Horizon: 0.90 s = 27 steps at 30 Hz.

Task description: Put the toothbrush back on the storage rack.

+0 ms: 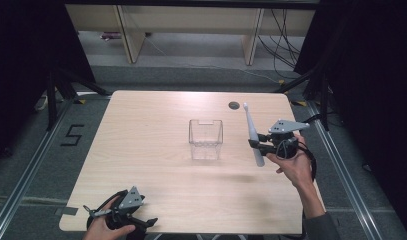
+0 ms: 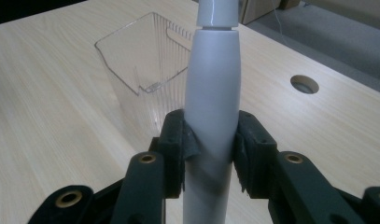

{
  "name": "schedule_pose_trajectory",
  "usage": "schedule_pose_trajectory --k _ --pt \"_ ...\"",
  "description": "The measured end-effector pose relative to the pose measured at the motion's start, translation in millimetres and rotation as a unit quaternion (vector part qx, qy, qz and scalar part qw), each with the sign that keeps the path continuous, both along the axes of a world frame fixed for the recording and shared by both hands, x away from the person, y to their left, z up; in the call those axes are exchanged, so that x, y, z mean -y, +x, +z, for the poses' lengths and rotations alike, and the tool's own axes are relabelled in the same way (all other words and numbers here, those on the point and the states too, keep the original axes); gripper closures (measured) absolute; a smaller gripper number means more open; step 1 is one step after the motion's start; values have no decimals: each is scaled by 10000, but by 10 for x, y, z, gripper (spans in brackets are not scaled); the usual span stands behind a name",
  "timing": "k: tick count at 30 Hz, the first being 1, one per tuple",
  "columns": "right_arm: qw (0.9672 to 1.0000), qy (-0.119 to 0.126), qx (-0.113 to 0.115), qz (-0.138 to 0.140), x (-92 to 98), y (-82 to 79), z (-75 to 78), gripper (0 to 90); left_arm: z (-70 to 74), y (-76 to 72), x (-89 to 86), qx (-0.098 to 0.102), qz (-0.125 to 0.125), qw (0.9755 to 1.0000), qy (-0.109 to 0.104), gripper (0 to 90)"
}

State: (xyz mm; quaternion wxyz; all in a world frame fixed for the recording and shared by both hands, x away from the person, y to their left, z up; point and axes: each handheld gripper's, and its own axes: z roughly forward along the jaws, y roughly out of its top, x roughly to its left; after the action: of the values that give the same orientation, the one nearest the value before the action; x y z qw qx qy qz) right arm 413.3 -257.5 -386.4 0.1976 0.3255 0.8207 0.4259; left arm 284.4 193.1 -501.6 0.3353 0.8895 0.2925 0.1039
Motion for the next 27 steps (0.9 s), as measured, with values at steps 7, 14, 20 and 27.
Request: schedule_pose_trajectory --k 7,14,20,27 --pt "9995 260 153 -37 -70 68 95 667 1 -4 0 30 4 10000 -41 148" --pt "9994 292 171 38 -141 143 183 667 -1 -6 -1 40 18 10000 -51 148" --pt "9992 338 187 102 -217 193 257 667 0 -5 -3 42 16 10000 -50 148" --pt "9991 352 178 130 -333 259 331 667 3 1 -4 -6 -19 10000 0 148"
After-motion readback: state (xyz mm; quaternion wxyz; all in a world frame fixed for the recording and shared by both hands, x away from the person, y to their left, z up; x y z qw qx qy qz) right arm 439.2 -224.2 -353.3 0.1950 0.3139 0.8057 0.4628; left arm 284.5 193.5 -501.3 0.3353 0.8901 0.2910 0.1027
